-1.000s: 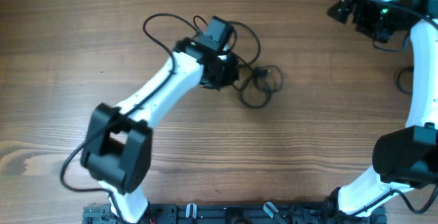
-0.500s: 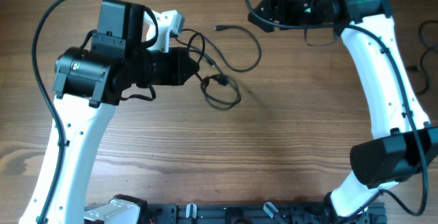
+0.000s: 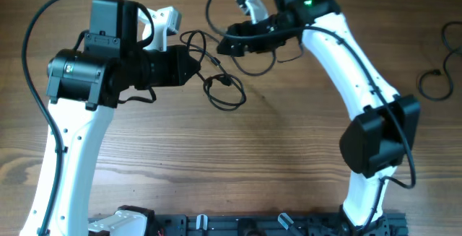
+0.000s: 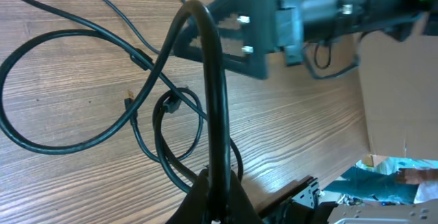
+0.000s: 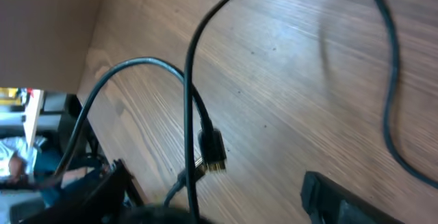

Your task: Untangle cables

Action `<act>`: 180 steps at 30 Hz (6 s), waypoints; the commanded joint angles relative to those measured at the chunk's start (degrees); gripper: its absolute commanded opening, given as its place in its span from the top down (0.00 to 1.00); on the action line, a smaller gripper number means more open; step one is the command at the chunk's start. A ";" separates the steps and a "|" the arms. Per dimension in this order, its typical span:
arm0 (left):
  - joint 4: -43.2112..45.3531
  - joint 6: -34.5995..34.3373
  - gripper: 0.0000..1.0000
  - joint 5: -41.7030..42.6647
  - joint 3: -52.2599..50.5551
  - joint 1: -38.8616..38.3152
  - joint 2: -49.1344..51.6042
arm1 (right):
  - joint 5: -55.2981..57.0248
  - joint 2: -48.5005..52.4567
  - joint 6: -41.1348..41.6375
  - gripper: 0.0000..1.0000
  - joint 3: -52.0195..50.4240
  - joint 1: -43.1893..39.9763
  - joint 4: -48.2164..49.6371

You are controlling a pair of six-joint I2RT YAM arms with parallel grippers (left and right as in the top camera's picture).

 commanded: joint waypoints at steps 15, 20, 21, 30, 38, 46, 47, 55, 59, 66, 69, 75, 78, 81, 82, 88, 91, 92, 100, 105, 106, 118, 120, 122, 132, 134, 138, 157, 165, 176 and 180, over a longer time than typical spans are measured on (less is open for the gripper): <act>1.07 -4.20 0.96 -3.78 0.17 1.38 -0.44 | -7.67 11.72 12.44 0.94 -0.04 0.15 11.32; 0.90 -8.39 0.96 -15.80 0.17 9.53 -0.57 | -3.98 11.72 9.01 0.95 -0.04 -8.17 4.90; 0.96 -8.98 0.96 -16.09 0.17 12.00 -0.61 | -2.23 11.72 7.04 0.95 -0.04 -9.92 2.73; 1.53 -9.94 0.96 -23.65 0.17 22.84 -0.61 | 25.62 11.80 9.25 0.96 -0.04 -13.40 -7.21; 1.07 -10.86 0.96 -28.30 0.17 28.44 -0.59 | 25.46 11.85 7.26 0.96 -0.04 -13.92 -7.58; 0.76 -10.43 0.96 -29.07 0.15 28.46 -0.37 | 17.44 4.52 1.92 0.69 4.15 -15.67 -10.45; 0.55 -10.43 0.96 -29.22 0.15 28.46 -0.37 | 17.49 2.32 1.84 0.73 4.15 -16.15 -10.56; -1.75 -10.43 0.96 -25.03 0.15 26.75 0.87 | 17.46 -6.67 1.09 0.81 4.15 -15.80 -10.19; -3.54 -9.99 0.96 -21.53 0.11 22.91 1.97 | 17.46 -4.68 -1.38 0.47 3.87 -13.66 -8.87; -3.67 -9.18 0.96 -18.49 -4.35 15.78 3.61 | 10.08 4.90 -7.52 0.43 3.61 -9.11 -2.36; -1.01 -9.20 0.96 -16.76 -8.90 15.19 4.22 | 6.99 8.50 -10.71 0.43 3.58 -6.91 -0.33; 4.87 -10.49 0.96 -16.44 -16.79 15.19 4.35 | 3.48 15.10 -10.95 0.40 3.58 -1.77 6.16; 5.73 -10.49 0.96 -16.46 -17.40 15.19 4.39 | 5.03 17.55 -9.75 0.39 3.61 0.15 10.10; 5.86 -10.49 0.96 -16.46 -17.42 15.19 4.39 | 12.48 19.15 -4.70 0.39 3.58 1.29 12.28; 5.84 -10.47 0.96 -16.46 -17.42 15.19 4.39 | 14.49 19.45 -3.67 0.39 3.58 1.42 12.81; 5.92 -10.47 0.96 -16.48 -17.42 15.19 4.39 | 15.41 23.04 -4.35 0.34 3.58 1.46 15.15; 5.90 -10.47 0.96 -16.65 -17.42 15.19 4.39 | 7.02 23.34 -6.54 0.36 3.61 1.46 14.84; 5.92 -10.47 0.96 -16.68 -17.42 15.19 4.39 | 2.89 23.34 -7.67 0.37 3.61 1.46 14.84; 6.19 -10.47 0.96 -16.65 -17.42 15.19 4.39 | 0.33 20.76 -5.60 0.96 3.67 1.18 8.83; 7.23 -10.47 0.96 -16.65 -17.42 15.19 4.39 | 4.96 3.19 -1.79 0.96 3.67 -5.88 7.67; 7.39 -10.47 0.96 -16.65 -17.42 15.19 4.39 | 7.91 -1.31 0.59 0.96 3.67 -7.96 7.67; 8.33 -10.49 0.96 -16.63 -17.42 15.19 4.39 | 32.52 -21.14 1.64 0.96 3.65 -36.52 14.03; 8.41 -10.49 0.96 -16.63 -17.42 15.19 4.39 | 34.86 -18.29 1.79 0.96 3.65 -38.29 16.00; 8.41 -10.49 0.96 -16.63 -17.42 15.17 4.39 | 38.60 -14.71 4.33 0.96 3.67 -40.09 18.60; 8.15 -10.71 0.96 -16.63 -17.42 15.17 4.39 | 43.08 -3.30 12.22 0.69 3.65 -44.87 23.69; 8.00 -10.69 0.96 -16.63 -17.42 15.17 4.39 | 41.86 -3.32 12.33 0.18 3.65 -44.87 23.32; 7.58 -10.69 0.96 -16.63 -17.42 15.17 4.39 | 41.90 -3.56 12.41 0.00 3.65 -44.96 21.44; 7.67 -10.64 0.96 -15.93 -17.42 15.06 4.39 | 15.06 -32.83 2.27 0.01 3.65 -44.87 -6.05; 17.42 -10.99 0.96 -11.04 -17.42 8.63 4.42 | 7.06 -38.53 -2.84 0.00 3.65 -44.87 -12.37; 37.44 -11.69 0.96 15.89 -17.42 4.13 11.19 | 0.33 -34.82 -9.70 0.01 3.61 -29.68 -18.10; 32.70 -5.68 0.82 14.99 -17.42 3.37 12.83 | 2.51 -31.63 -10.08 0.02 3.61 -23.02 -18.23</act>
